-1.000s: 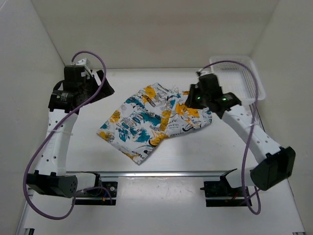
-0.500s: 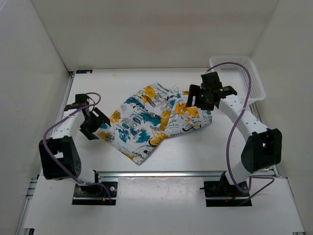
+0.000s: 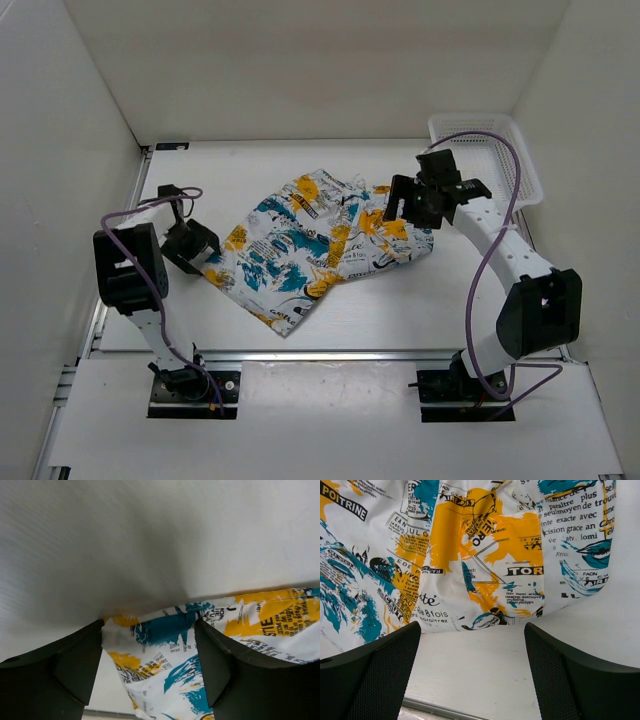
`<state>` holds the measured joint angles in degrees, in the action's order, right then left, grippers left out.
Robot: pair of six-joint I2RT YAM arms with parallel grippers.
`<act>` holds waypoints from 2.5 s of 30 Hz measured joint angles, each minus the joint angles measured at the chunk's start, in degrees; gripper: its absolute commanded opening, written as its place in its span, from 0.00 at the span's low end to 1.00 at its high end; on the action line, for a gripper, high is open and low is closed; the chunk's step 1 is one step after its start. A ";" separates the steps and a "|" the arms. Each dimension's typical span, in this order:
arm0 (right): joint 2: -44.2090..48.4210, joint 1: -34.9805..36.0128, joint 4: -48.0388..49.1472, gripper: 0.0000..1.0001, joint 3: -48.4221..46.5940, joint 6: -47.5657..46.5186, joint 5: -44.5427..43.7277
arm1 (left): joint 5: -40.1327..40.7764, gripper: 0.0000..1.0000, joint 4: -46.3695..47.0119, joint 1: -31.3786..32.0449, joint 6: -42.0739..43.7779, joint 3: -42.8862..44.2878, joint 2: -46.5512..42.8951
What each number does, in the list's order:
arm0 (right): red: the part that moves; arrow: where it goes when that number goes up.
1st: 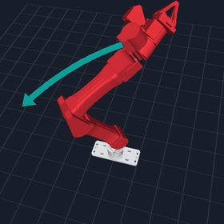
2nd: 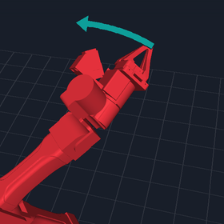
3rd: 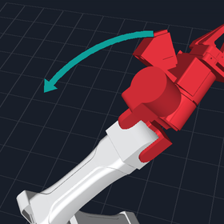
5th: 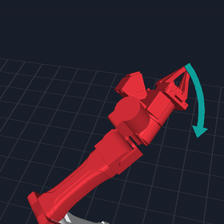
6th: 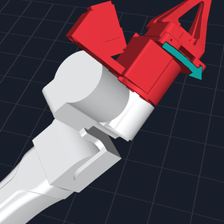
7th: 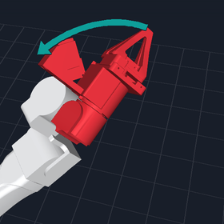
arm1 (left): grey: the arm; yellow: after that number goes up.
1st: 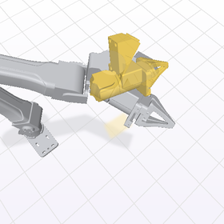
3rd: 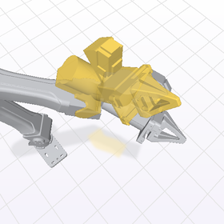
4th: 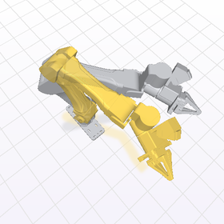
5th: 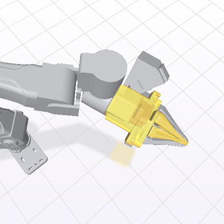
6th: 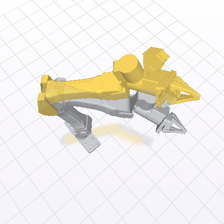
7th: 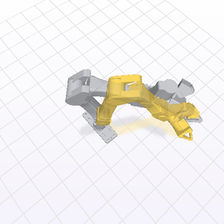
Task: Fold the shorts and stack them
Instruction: Flatten the shorts out
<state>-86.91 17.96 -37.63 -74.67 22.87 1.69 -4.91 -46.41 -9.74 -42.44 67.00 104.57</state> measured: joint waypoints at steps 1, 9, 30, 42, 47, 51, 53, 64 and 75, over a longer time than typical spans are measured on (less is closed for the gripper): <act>0.37 -0.26 0.02 0.88 0.13 0.00 0.02 | 0.09 0.46 -0.28 0.20 0.04 0.33 0.87; 1.33 -1.20 0.02 0.88 0.22 0.00 0.37 | -0.46 0.10 -2.49 1.88 0.94 6.34 2.40; -8.07 -0.59 -0.44 0.89 -10.43 0.33 -0.52 | -2.69 0.10 -14.29 15.34 12.44 35.43 -11.65; -30.56 -0.20 -3.39 0.53 -17.35 1.01 -5.79 | -1.60 0.10 -16.81 13.88 13.09 35.19 -10.60; -31.34 -0.20 -2.45 0.00 -17.35 1.90 -3.52 | -1.62 0.10 -17.75 12.04 13.62 36.94 -10.58; -28.11 -0.20 -1.77 0.00 -17.33 1.99 -1.33 | -1.64 0.10 -20.13 10.34 14.23 42.07 -10.34; -23.71 -0.20 -2.51 0.00 -17.68 1.25 0.22 | -1.73 0.10 -21.55 9.35 14.49 46.77 -10.12; 11.13 1.60 -4.22 0.00 -32.04 -1.88 12.15 | -2.67 0.10 -15.10 2.14 9.97 68.00 -13.81; 8.79 0.79 0.31 0.00 -18.58 3.41 2.32 | -7.19 0.87 -7.06 3.56 7.26 82.40 9.51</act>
<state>-78.13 18.74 -37.32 -93.25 26.28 4.01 -12.10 -53.47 -6.17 -35.18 149.40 114.08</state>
